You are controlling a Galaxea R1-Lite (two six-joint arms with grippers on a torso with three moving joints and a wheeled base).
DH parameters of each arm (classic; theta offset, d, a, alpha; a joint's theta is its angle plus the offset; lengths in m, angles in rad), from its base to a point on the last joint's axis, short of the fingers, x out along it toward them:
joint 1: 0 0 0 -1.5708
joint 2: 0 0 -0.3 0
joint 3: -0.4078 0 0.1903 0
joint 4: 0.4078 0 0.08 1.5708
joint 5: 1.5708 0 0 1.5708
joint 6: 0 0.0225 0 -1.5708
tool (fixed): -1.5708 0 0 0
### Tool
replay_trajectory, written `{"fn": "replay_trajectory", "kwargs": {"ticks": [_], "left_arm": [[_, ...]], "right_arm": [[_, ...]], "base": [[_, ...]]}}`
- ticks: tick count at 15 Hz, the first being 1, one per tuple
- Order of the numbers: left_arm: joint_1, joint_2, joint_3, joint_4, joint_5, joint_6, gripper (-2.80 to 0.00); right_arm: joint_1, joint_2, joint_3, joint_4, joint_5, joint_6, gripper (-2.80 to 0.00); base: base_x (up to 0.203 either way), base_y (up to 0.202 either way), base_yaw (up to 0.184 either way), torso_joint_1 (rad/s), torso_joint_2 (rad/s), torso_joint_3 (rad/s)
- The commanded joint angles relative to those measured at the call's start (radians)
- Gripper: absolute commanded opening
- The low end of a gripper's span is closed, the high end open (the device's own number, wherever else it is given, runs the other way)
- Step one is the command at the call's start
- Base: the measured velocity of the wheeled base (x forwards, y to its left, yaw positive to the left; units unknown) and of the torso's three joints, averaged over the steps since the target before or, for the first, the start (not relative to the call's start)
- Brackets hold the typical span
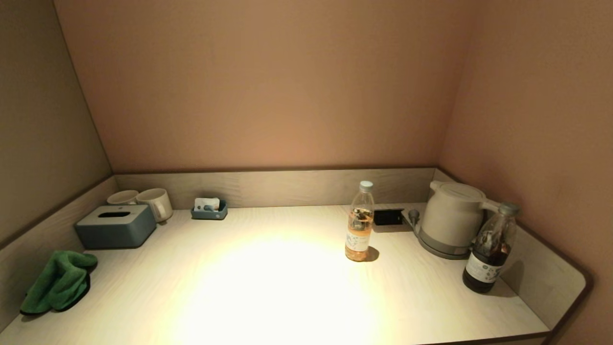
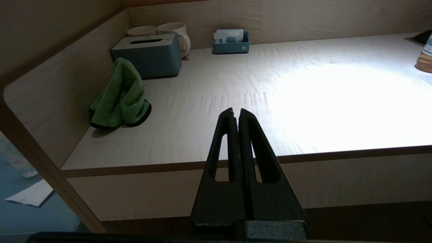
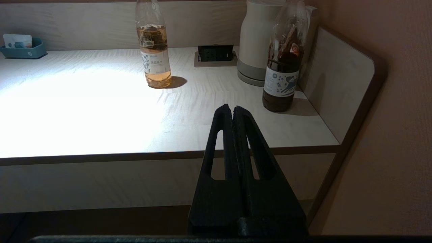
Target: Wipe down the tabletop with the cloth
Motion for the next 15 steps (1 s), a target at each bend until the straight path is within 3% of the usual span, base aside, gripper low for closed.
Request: {"fn": "replay_trajectory", "kwargs": {"ticks": [1, 15], "left_arm": [[0.0, 0.0, 0.0, 0.0, -0.001, 0.0, -2.8], [0.0, 0.0, 0.0, 0.0, 0.001, 0.0, -2.8]], "right_arm": [[-0.001, 0.001, 0.0, 0.0, 0.0, 0.0, -2.8], [0.0, 0.001, 0.0, 0.0, 0.0, 0.001, -2.8]], "base": [[0.0, 0.0, 0.0, 0.0, 0.0, 0.0], [0.0, 0.0, 0.0, 0.0, 0.0, 0.0]]}}
